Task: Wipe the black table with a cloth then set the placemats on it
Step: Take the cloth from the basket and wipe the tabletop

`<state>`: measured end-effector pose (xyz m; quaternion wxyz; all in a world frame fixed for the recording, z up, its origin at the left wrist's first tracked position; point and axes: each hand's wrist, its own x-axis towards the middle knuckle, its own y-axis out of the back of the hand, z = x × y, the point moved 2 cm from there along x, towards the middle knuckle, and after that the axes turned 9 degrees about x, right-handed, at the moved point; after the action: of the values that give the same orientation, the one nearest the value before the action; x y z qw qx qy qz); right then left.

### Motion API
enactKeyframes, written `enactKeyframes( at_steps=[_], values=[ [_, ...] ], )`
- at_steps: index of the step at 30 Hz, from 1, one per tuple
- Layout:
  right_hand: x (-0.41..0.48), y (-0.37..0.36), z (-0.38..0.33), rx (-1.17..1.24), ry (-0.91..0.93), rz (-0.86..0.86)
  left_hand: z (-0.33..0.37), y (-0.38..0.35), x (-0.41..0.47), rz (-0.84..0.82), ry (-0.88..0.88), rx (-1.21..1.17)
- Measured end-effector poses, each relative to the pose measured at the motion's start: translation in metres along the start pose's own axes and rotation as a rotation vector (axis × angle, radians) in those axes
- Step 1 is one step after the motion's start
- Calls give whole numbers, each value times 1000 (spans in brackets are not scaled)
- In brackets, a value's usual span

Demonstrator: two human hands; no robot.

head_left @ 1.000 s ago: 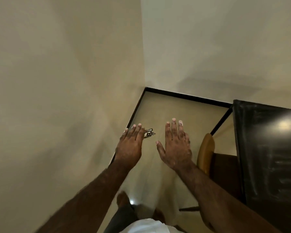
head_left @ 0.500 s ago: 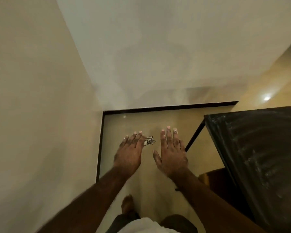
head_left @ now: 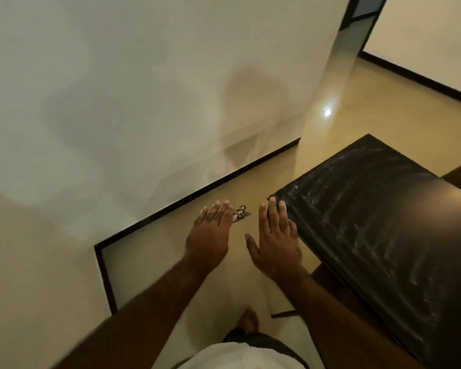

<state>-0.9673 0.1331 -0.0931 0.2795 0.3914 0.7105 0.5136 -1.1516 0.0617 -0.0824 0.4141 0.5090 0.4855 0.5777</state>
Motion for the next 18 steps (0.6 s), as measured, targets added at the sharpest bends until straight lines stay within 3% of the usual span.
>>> enactKeyframes(
  at_steps=[10,18],
  values=[
    [50,46,87,44,-261,173,71,-10,143,-88,-321,-101],
    [66,61,164,32,-640,242,159,-36,254,-171,-702,-175]
  ],
)
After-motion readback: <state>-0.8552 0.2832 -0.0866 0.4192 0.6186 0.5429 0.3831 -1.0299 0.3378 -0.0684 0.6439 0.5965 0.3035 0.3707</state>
